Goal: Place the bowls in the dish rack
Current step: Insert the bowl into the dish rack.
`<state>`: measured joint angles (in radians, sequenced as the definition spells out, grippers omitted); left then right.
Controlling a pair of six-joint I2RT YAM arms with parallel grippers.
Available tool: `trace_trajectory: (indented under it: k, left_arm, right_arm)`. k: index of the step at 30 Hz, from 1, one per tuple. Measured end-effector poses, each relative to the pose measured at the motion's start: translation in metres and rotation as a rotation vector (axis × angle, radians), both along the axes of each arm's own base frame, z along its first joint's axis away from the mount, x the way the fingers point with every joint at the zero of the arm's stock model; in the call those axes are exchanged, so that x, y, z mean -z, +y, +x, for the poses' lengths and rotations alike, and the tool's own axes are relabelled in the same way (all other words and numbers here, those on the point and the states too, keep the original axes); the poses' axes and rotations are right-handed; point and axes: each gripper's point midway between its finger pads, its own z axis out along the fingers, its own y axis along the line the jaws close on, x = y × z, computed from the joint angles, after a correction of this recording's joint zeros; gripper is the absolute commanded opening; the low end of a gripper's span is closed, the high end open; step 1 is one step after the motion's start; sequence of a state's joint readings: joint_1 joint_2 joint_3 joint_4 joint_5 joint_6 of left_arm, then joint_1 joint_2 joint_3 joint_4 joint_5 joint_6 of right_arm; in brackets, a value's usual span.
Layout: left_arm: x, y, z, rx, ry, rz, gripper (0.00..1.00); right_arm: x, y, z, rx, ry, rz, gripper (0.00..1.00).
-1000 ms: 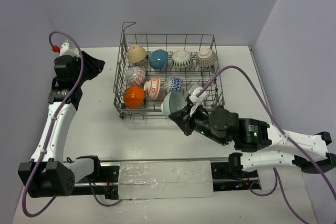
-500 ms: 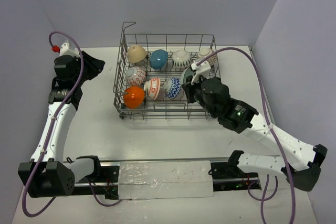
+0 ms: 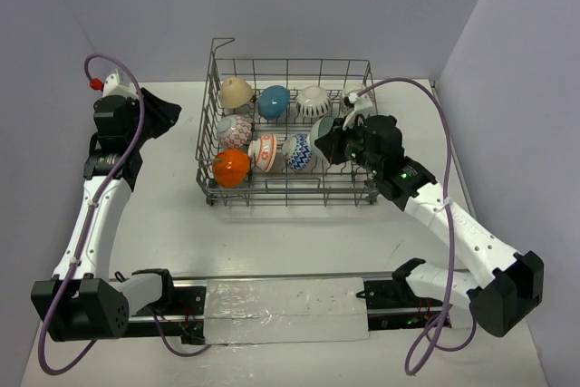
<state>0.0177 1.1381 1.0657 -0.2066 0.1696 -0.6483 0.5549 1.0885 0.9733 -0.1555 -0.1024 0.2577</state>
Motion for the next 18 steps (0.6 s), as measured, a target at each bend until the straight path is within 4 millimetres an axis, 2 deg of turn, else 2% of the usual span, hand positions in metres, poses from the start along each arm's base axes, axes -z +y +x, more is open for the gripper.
trace_trajectory:
  k: [8,13,18]
  left_arm:
    - [0.000,0.000,0.000,0.000,0.000,0.000,0.40]
    - [0.000,0.000,0.000,0.000,0.000,0.000,0.40]
    - [0.000,0.000,0.000,0.000,0.000,0.000,0.40]
  right_arm:
    - [0.020,-0.016,0.014,-0.012,0.080,0.165,0.00]
    - [0.015,-0.013,0.016,-0.075,0.086,0.273,0.00]
    - [0.016,-0.020,0.025,-0.101,0.098,0.368,0.00]
